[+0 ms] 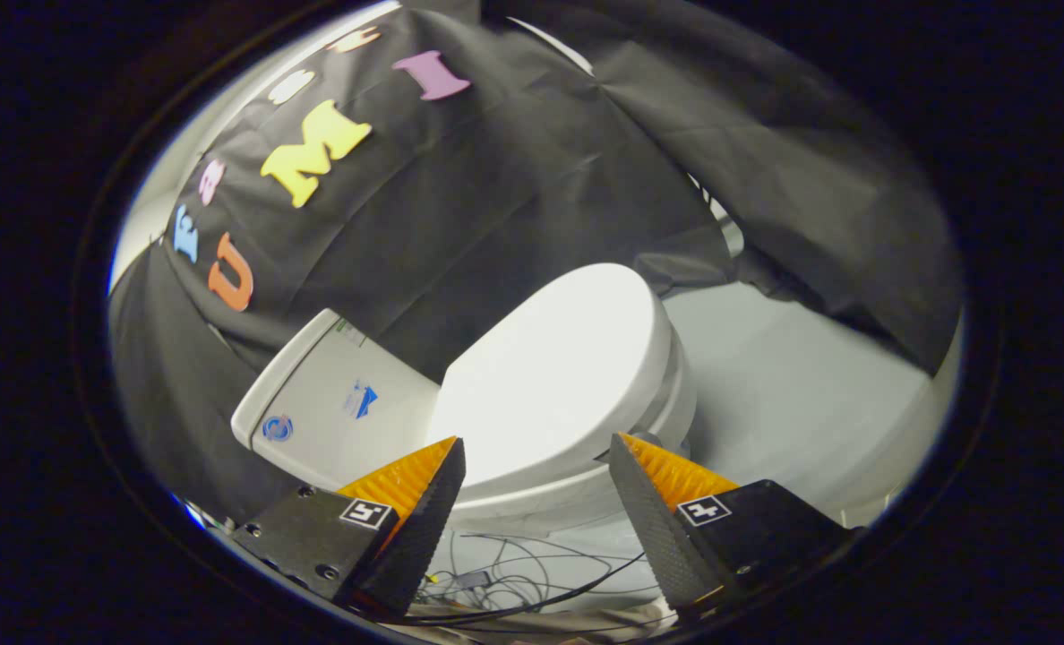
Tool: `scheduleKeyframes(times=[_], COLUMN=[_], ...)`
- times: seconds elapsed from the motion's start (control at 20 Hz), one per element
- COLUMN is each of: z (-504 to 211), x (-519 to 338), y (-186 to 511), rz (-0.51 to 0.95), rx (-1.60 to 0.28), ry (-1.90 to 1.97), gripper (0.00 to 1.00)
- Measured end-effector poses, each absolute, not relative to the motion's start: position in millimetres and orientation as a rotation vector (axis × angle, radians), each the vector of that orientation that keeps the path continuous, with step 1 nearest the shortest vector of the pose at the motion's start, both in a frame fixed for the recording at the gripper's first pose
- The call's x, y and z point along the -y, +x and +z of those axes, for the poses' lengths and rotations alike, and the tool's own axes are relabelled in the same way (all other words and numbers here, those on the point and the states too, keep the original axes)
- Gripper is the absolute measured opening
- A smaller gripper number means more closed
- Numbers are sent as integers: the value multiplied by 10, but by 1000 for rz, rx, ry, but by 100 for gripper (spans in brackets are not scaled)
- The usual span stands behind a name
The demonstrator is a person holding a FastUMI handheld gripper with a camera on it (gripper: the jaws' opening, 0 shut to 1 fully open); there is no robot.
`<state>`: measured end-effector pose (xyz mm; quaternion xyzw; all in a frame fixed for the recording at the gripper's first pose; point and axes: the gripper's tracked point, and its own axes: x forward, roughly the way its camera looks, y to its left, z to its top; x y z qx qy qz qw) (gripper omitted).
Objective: Open the toilet lid.
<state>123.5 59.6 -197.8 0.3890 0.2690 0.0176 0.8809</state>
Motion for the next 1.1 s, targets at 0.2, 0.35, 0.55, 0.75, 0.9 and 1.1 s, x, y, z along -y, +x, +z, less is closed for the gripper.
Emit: scheduleKeyframes(times=[0.2,0.35,0.55,0.75,0.9,1.1], z=[-2284,-2445,-2482,-2555,-2705,-2830], x=[-510,-440,-450,-375,-328,-313], y=[1246,1306,1314,1406,1478,1565], rz=[-28,-50,-38,-46,-81,-99], rx=[-658,-675,-690,-688,-721,-755], ry=[938,965,1059,1052,1060,1079], gripper=[99,99,99,97,86,72])
